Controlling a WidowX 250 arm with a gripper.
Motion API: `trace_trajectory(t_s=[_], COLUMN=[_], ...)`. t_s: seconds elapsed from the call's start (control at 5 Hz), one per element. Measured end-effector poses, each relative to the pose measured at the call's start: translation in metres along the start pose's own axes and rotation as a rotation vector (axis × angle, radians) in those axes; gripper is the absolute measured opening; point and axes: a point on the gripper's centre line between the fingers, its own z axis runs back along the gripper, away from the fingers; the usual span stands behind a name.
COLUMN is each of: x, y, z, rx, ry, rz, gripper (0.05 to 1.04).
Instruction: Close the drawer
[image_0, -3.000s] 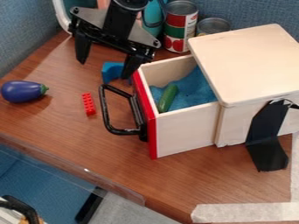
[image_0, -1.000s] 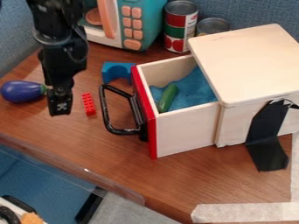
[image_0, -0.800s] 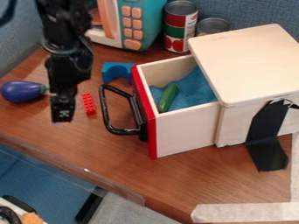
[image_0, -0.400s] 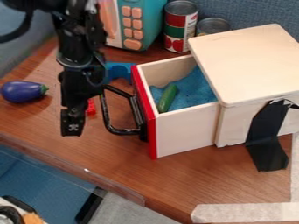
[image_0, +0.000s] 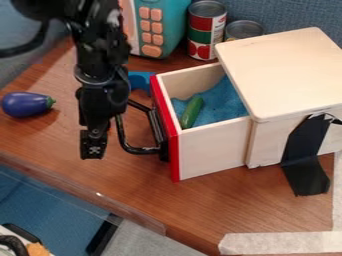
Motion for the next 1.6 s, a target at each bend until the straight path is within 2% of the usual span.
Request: trace_trajectory(t_s=[0.6, 1.4, 1.6], x=[0.030, 0.081, 0.093], y=[0.006, 0.021, 0.023], z=[-0.017, -0.010, -0.016], rx=[-0.002, -0.009, -0.016], ry=[-0.005, -0.024, -0.011], rz=[0.067, 0.131, 0.143], gripper=[0.999, 0.999, 0.999])
